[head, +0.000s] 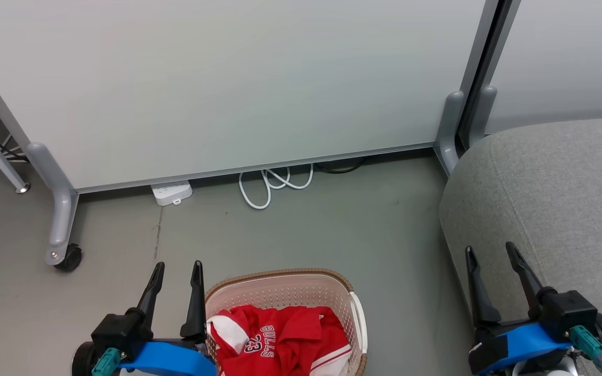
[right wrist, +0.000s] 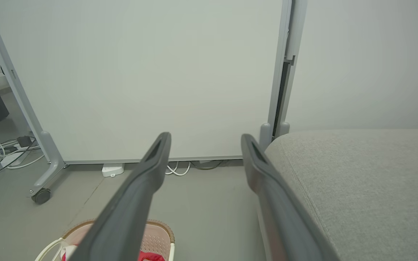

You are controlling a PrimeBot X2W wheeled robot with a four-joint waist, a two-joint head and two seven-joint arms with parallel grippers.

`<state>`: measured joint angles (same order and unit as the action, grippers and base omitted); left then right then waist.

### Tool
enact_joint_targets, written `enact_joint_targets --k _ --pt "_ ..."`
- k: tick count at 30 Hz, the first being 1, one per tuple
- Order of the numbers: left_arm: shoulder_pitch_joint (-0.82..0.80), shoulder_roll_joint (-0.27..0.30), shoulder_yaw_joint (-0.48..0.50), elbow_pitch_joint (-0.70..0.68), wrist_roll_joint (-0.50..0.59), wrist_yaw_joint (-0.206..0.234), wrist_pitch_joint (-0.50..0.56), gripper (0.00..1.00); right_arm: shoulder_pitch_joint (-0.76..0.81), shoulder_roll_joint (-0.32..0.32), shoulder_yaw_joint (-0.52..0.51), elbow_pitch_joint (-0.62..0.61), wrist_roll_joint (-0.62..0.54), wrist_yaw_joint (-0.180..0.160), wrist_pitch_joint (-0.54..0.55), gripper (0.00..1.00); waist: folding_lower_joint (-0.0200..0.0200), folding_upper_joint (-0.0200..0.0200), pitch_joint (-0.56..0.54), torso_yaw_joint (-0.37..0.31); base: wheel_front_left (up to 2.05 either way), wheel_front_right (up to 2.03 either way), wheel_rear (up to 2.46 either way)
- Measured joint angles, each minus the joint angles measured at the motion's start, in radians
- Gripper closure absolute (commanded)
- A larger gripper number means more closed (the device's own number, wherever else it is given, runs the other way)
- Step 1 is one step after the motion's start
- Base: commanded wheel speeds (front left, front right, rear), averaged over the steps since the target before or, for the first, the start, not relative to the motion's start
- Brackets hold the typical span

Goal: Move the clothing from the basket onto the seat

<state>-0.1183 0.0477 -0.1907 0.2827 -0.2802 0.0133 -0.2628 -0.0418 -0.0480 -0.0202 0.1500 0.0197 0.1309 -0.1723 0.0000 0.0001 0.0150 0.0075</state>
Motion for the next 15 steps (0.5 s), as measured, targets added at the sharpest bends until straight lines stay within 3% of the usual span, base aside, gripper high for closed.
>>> enact_joint_targets --k 15 --pt "-0.119 0.025 -0.015 0.179 0.018 -0.049 0.0 0.0 -0.13 0.0 0.091 -0.027 0.017 0.0 -0.027 0.0 0.0001 0.0 0.165 -0.064 0.0 0.0 0.0"
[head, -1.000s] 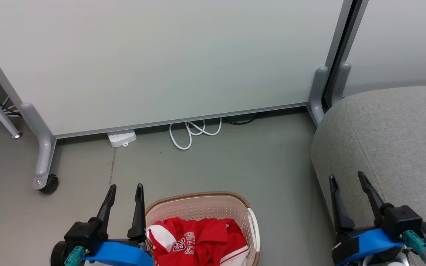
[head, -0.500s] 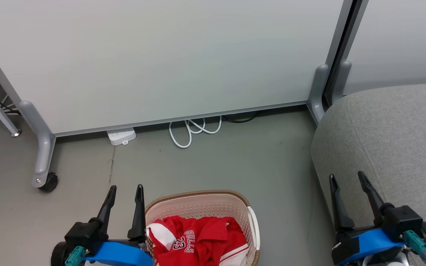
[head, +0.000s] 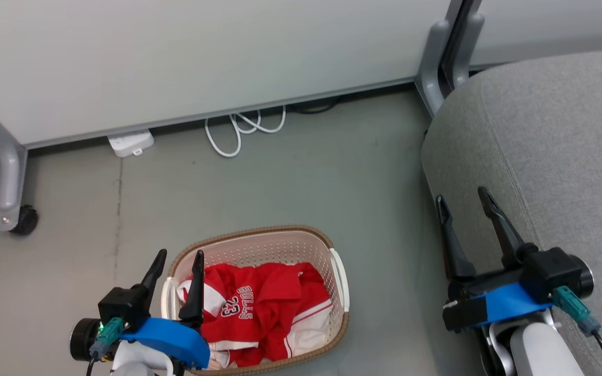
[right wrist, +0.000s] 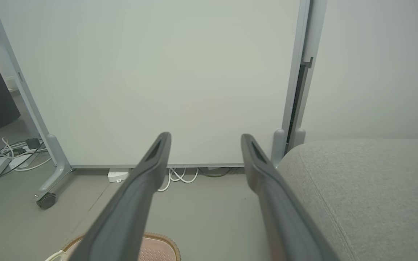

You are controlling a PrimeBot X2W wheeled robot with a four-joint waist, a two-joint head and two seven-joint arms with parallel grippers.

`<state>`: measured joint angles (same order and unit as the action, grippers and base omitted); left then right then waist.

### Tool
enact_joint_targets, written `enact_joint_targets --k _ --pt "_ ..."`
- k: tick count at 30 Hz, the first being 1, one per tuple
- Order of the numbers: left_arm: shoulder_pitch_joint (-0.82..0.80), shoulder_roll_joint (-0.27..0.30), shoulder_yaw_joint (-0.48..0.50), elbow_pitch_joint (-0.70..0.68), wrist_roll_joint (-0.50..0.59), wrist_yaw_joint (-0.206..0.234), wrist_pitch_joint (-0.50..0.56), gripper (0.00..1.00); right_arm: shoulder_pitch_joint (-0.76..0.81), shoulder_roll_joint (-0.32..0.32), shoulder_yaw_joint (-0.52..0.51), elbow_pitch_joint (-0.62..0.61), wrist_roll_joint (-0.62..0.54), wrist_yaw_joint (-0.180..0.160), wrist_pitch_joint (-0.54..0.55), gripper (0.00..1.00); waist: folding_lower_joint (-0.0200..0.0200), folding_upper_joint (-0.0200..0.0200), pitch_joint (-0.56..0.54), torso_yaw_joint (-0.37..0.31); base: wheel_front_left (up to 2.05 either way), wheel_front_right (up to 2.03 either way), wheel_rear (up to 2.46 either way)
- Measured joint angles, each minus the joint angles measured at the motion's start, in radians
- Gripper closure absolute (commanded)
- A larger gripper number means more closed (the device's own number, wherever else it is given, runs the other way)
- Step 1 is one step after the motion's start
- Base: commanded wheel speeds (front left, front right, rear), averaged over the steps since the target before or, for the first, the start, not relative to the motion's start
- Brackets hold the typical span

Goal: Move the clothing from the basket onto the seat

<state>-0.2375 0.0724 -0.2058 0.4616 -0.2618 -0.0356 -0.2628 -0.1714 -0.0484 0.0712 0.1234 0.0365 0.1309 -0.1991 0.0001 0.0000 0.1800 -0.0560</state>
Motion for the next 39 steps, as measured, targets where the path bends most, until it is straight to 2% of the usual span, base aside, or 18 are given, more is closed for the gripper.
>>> enact_joint_targets --k 13,20,25,30,39 --pt "-0.228 0.041 -0.024 0.239 0.012 -0.038 0.015 0.0 -0.22 -0.001 0.103 -0.016 0.053 0.0 -0.049 0.0 0.0002 0.0 0.293 -0.125 0.0 0.0 0.0" --pt "-0.345 0.055 -0.032 0.369 0.017 -0.037 0.06 0.0 -0.242 -0.001 0.144 -0.012 0.108 0.0 -0.061 0.0 0.0002 0.0 0.429 -0.21 0.0 0.0 0.0" --pt "-0.435 0.091 -0.023 0.434 0.015 -0.033 0.086 0.0 -0.27 -0.002 0.167 -0.044 0.147 0.0 -0.062 0.0 0.0002 0.0 0.517 -0.268 0.0 0.0 0.0" --pt "-0.499 0.125 -0.024 0.474 0.015 -0.038 0.109 0.0 -0.283 -0.002 0.178 -0.078 0.186 0.0 -0.063 0.0 0.0002 0.0 0.594 -0.326 0.0 0.0 0.0" --pt "-0.568 0.146 -0.054 0.525 0.035 -0.027 0.139 0.0 -0.293 -0.002 0.195 -0.102 0.238 0.0 -0.065 0.0 0.0001 0.0 0.681 -0.401 0.0 0.0 0.0"
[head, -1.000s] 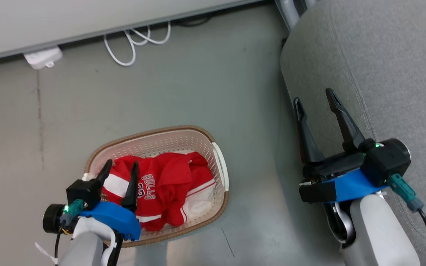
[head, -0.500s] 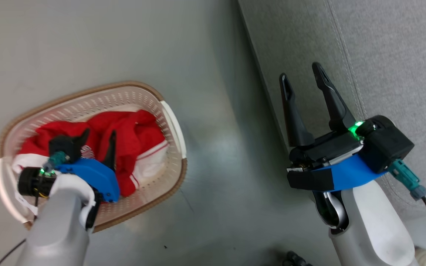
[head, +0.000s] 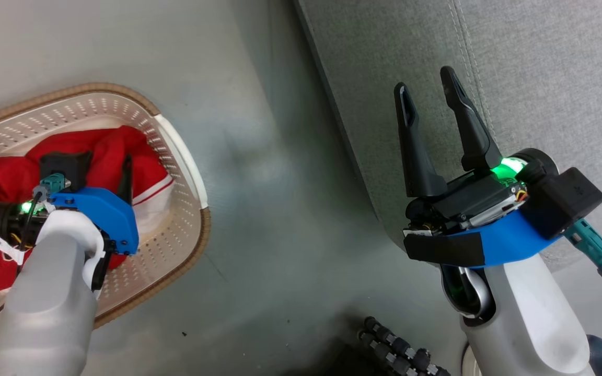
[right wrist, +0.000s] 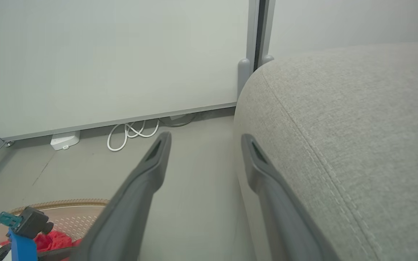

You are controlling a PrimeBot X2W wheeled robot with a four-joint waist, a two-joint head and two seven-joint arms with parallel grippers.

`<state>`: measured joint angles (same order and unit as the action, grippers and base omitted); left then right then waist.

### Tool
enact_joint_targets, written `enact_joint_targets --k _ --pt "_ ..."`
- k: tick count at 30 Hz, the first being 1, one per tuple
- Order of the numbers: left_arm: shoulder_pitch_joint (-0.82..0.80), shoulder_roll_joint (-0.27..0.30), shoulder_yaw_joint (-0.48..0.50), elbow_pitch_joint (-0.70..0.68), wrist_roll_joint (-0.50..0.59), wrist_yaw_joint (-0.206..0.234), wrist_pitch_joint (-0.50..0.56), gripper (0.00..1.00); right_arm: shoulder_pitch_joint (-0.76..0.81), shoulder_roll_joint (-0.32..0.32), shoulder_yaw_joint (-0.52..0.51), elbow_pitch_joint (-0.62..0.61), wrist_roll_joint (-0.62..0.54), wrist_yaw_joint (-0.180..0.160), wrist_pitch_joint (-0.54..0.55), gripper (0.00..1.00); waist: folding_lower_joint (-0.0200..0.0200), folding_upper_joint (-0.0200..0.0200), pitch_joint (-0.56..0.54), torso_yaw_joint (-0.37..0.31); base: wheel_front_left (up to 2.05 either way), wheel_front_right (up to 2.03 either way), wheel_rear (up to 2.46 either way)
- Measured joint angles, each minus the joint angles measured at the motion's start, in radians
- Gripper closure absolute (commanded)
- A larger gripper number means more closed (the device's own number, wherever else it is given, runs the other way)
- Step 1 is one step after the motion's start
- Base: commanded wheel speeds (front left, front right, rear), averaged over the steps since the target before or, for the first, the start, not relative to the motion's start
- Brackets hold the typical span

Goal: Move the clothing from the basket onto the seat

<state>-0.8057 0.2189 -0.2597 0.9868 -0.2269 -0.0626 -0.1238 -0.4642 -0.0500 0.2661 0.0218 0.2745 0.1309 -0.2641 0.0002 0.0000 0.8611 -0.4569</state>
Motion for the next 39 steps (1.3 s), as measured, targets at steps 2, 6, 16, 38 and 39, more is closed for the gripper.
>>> enact_joint_targets --k 2,6,16,38,39 --pt "-0.009 0.009 -0.009 0.016 0.013 0.017 0.015 0.0 0.0 0.0 0.004 -0.003 0.004 0.0 0.0 0.0 0.0 0.0 0.009 -0.01 0.0 0.0 0.0" --pt "-0.025 0.035 -0.032 0.059 0.047 0.072 0.063 0.0 -0.003 0.0 0.009 -0.007 0.017 0.0 0.0 0.0 -0.0001 0.0 0.02 -0.023 0.0 0.0 0.0" --pt "-0.035 0.044 -0.038 0.112 0.038 0.091 0.127 1.0 -0.008 0.0 0.011 -0.007 0.032 0.0 0.0 0.0 -0.0001 0.0 0.018 -0.027 0.0 0.0 0.0" --pt "-0.035 -0.098 -0.072 0.184 -0.018 0.036 0.038 1.0 0.009 0.001 -0.035 0.124 -0.103 0.0 0.0 0.0 -0.0002 0.0 -0.141 0.066 0.0 0.0 0.0" --pt "-0.032 -0.112 -0.074 0.191 -0.021 0.031 0.033 1.0 0.018 0.001 -0.04 0.138 -0.121 0.0 0.0 0.0 -0.0002 0.0 -0.162 0.076 0.0 0.0 0.0"
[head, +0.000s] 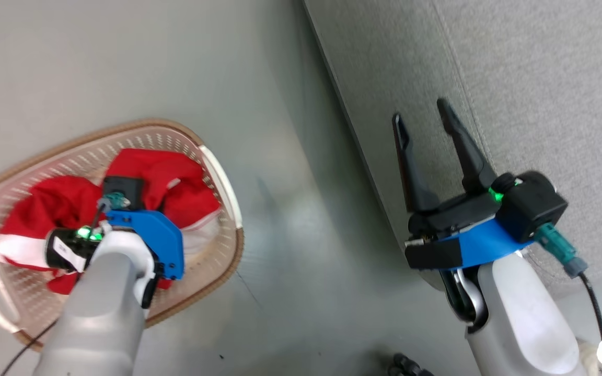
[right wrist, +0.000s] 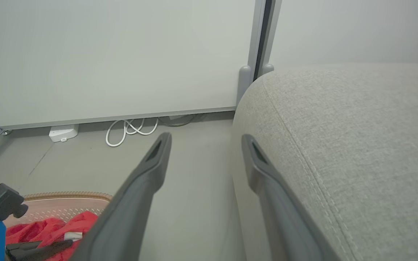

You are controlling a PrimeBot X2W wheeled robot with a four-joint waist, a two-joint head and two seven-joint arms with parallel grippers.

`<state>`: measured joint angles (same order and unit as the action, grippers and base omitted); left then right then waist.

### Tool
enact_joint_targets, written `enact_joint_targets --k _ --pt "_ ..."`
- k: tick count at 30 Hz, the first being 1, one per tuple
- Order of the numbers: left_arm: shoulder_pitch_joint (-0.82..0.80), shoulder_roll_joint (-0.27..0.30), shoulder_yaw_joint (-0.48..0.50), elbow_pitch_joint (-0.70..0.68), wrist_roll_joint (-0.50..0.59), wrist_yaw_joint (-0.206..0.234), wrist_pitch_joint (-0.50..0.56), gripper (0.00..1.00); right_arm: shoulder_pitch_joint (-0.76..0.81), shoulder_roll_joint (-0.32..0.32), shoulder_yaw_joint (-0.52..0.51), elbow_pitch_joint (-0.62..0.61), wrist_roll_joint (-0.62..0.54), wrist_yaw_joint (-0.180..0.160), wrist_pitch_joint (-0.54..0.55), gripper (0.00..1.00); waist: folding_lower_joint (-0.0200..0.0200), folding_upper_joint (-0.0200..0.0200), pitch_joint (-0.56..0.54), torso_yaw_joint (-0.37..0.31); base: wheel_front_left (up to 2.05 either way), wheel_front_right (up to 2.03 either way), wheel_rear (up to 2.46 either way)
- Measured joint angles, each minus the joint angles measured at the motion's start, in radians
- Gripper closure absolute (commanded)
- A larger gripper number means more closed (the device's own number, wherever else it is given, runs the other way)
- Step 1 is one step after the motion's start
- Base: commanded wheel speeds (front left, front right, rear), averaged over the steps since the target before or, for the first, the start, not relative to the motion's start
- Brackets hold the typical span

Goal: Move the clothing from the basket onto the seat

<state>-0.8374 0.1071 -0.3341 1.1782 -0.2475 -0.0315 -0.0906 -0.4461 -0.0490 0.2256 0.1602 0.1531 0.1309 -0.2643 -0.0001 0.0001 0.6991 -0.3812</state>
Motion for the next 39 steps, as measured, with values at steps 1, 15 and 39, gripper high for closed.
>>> enact_joint_targets --k 1,15,39 --pt "0.004 -0.011 -0.003 0.007 -0.003 -0.007 -0.007 1.0 0.011 0.0 -0.006 0.018 -0.014 0.0 0.0 0.0 0.0 0.0 -0.021 0.009 0.0 0.0 0.0" --pt "0.119 -0.057 -0.221 -0.103 -0.143 -0.092 0.015 1.0 0.136 0.0 -0.031 0.162 -0.099 0.0 0.028 0.0 -0.0003 0.0 -0.375 0.147 0.0 0.0 0.0" --pt "0.045 -0.058 -0.587 -0.449 -0.507 -0.04 0.038 1.0 0.306 0.0 -0.018 0.118 -0.089 0.0 0.106 0.0 0.0 0.0 -0.713 0.318 0.0 0.0 0.0"
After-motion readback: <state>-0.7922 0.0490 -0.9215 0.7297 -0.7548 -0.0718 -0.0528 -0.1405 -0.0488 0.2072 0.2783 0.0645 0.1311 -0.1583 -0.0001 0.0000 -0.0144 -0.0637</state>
